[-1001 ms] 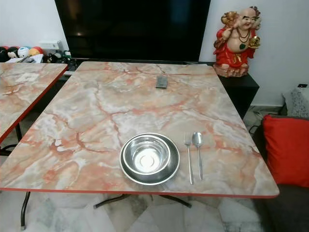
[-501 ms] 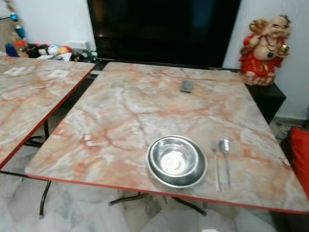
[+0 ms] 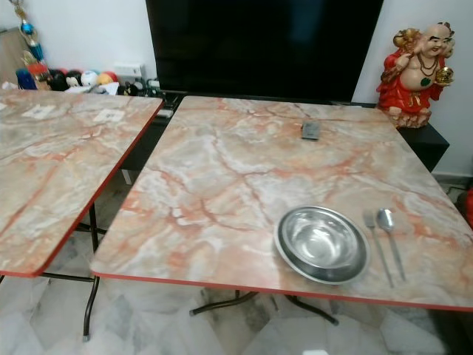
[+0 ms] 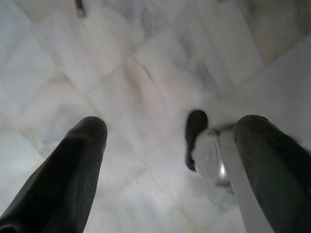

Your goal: Setting the table

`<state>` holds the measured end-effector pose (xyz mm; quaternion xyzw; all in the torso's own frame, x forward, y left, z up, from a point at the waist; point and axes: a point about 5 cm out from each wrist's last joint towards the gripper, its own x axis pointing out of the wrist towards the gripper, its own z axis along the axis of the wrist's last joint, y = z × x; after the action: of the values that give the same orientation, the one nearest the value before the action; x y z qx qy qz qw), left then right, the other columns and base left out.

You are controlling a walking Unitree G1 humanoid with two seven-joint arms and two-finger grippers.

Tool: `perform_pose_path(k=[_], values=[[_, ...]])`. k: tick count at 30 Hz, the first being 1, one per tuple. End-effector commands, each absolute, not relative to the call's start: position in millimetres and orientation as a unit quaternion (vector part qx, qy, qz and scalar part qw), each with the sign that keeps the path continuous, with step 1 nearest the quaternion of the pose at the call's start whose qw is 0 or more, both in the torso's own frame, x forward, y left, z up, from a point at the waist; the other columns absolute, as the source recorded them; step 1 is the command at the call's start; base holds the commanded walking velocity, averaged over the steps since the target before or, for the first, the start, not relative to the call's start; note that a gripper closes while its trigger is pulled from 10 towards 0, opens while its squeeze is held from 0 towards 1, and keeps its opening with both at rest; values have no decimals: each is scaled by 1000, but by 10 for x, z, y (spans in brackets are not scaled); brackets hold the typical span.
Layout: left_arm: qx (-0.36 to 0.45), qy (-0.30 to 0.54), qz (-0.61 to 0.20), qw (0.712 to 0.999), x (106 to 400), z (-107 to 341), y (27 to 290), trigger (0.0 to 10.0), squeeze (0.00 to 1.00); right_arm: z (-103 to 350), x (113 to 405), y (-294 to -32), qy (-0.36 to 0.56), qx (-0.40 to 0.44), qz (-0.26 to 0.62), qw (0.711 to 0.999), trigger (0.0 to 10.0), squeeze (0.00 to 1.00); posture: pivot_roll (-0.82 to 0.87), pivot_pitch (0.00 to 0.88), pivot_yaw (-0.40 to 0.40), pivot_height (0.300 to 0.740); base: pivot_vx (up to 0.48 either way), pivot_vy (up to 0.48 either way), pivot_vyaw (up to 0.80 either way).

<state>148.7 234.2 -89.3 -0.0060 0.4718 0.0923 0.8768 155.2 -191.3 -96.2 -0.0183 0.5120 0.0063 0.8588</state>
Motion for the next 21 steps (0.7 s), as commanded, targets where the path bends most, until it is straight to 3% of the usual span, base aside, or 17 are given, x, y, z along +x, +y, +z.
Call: perform_pose_path(k=[1,21], values=[[-17,472,89,877,1505,-904,2275,10000,0,-975,1486,-2009,520,-26,-5,854,10000,0,24,0,-16,740,0,424,0],[-20,472,92,877,1509,-904,2267,10000,0,-970,1505,-1994,520,-26,0,854,10000,0,34,0,-21,740,0,421,0]])
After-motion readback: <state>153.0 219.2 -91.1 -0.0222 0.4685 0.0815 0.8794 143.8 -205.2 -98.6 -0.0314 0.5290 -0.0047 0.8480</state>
